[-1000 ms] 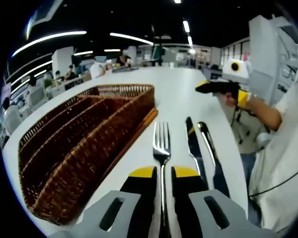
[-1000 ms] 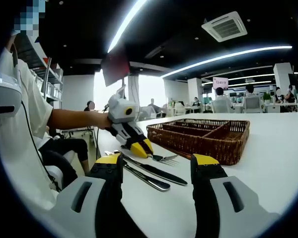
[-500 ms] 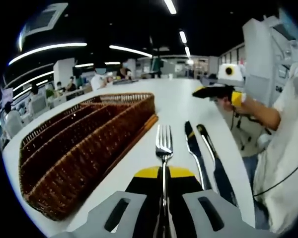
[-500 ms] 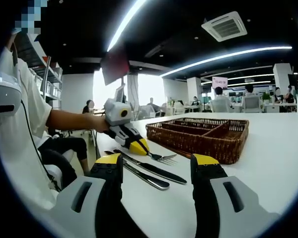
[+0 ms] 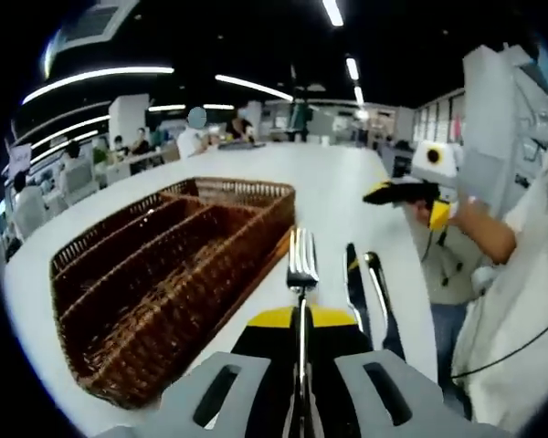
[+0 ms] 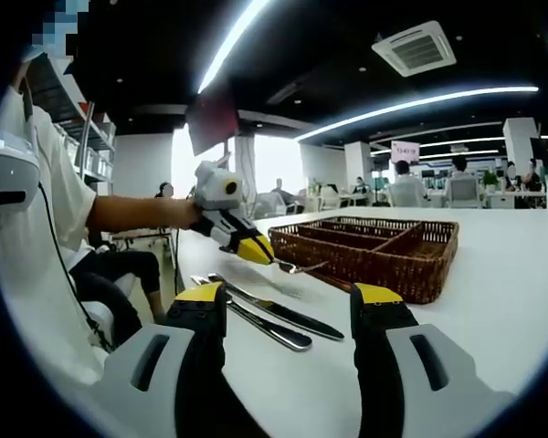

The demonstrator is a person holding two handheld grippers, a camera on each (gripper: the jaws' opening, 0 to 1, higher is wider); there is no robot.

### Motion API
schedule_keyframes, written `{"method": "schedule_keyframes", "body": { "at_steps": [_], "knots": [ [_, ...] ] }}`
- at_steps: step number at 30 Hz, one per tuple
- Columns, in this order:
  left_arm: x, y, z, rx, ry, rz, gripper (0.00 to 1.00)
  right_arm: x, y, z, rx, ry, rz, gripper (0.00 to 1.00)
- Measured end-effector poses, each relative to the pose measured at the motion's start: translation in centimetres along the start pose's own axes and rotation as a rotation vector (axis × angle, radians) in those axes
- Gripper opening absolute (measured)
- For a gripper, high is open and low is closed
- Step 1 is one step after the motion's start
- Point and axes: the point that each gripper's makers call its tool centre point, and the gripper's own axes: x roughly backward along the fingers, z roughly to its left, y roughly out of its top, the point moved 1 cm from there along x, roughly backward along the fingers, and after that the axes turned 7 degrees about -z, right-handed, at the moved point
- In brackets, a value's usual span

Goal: Arrange the knives, forks, and spoons in their matching storage slots by inserting each utensil handle-first until every utensil is classified and aligned in the correct compartment

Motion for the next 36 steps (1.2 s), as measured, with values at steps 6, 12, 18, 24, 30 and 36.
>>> {"method": "schedule_keyframes", "body": {
  "at_steps": [6, 12, 18, 24, 30, 36],
  "knots": [
    [1.1, 2.5, 1.9, -0.047, 0.013, 0.003, 0.02, 0.2, 0.0, -0.3, 0.004, -0.014, -0.006, 0.57],
    [1.5, 4.0, 3.7, 0.008, 0.012, -0.011, 0.02, 0.2, -0.1, -0.4, 0.014, -0.020, -0.001, 0.56],
    [1.1, 4.7, 5.1, 0.000, 0.011, 0.012, 0.02, 0.3, 0.1, -0.8, 0.014, -0.031, -0.010, 0.56],
    [0.7, 5.1, 5.6, -0.013, 0.009, 0.022, 0.02, 0.4, 0.2, -1.2, 0.011, -0.040, -0.019, 0.56],
    [0.4, 6.0, 6.8, -0.028, 0.003, 0.037, 0.02, 0.2, 0.7, -1.5, 0.012, -0.045, -0.038, 0.56],
    [-0.2, 6.4, 7.8, -0.010, 0.000, 0.046, 0.02, 0.2, 0.7, -2.1, 0.014, -0.053, -0.041, 0.56]
  ]
}}
